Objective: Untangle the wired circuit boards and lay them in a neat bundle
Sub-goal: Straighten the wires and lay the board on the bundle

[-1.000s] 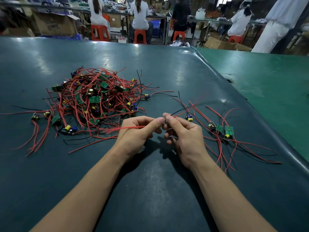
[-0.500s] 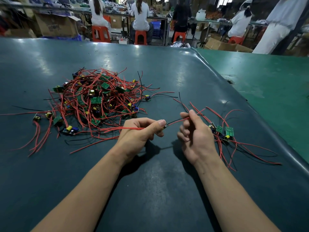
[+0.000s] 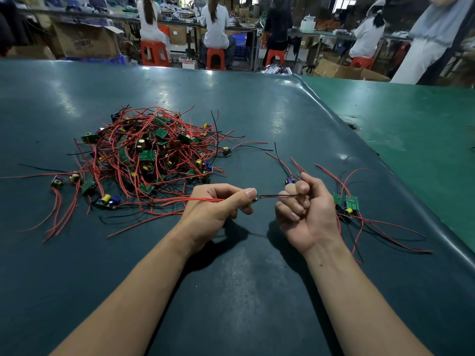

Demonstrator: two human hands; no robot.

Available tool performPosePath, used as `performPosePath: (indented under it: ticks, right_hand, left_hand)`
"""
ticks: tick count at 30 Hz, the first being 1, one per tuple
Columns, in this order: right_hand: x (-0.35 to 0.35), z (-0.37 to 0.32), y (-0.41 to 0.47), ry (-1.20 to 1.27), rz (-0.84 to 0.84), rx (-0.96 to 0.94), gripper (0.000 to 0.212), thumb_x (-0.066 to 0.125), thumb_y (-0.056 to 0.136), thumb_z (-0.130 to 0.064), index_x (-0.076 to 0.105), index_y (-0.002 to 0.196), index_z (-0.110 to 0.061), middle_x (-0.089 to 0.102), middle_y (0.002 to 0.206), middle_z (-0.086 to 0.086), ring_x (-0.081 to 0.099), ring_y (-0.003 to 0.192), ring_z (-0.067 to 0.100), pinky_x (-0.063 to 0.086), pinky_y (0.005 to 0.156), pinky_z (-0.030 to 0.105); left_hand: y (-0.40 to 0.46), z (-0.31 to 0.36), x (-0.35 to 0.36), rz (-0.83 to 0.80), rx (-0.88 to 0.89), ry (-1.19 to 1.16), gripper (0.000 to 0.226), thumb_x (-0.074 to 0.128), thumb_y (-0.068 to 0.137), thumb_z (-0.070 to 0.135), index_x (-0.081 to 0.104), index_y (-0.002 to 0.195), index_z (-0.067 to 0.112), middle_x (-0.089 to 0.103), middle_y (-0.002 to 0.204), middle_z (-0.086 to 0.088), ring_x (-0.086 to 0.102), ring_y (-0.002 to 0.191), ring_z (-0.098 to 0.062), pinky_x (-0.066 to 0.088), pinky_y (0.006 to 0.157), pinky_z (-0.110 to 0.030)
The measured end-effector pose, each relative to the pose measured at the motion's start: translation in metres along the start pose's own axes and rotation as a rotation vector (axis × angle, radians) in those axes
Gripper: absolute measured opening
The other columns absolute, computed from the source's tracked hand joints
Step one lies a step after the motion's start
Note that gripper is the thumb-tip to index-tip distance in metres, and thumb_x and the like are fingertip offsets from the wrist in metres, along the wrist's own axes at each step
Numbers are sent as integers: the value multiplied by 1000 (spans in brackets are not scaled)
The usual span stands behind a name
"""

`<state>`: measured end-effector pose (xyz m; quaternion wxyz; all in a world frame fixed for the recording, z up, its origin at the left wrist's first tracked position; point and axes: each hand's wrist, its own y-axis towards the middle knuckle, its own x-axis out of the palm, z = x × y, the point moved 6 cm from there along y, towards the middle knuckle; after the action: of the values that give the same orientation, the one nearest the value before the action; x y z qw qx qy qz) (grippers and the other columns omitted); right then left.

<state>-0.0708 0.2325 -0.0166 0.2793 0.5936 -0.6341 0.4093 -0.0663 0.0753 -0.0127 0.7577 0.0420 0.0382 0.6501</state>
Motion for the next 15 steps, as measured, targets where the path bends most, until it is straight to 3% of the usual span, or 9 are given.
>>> performPosePath:
  ticks: [5,9,12,15]
  right_hand:
    - [-4,-9,3,-25,66,-80,37,45,101,-28,60,72,-11,35,49,-7,30,36,5,23,31,15]
    - [-7,-9,4,40,55,-29,48,44,96,-22,49,49,-16,28,43,-7,28,32,5,21,28,16]
    - [-8,-7,6,34,65,-33,53,44,97,-26,47,45,-17,27,41,-7,26,31,5,20,27,16]
    - [-5,-9,5,-246,81,-167,41,54,92,-47,65,73,-12,39,50,-7,33,38,5,25,33,16]
  left_hand:
    - [1,0,-3,22,-17,-20,21,72,78,40,76,70,20,70,67,-2,48,56,-6,39,56,-15]
    - [-1,0,0,-10,-13,-5,20,74,77,40,77,72,21,71,67,-3,49,55,-6,40,55,-14]
    - [-1,2,1,-23,1,-9,20,74,78,39,77,71,20,71,66,-3,49,55,-6,40,55,-14]
    - [2,2,-6,62,-7,-99,21,75,76,39,76,68,19,69,64,-2,46,51,-6,38,51,-13]
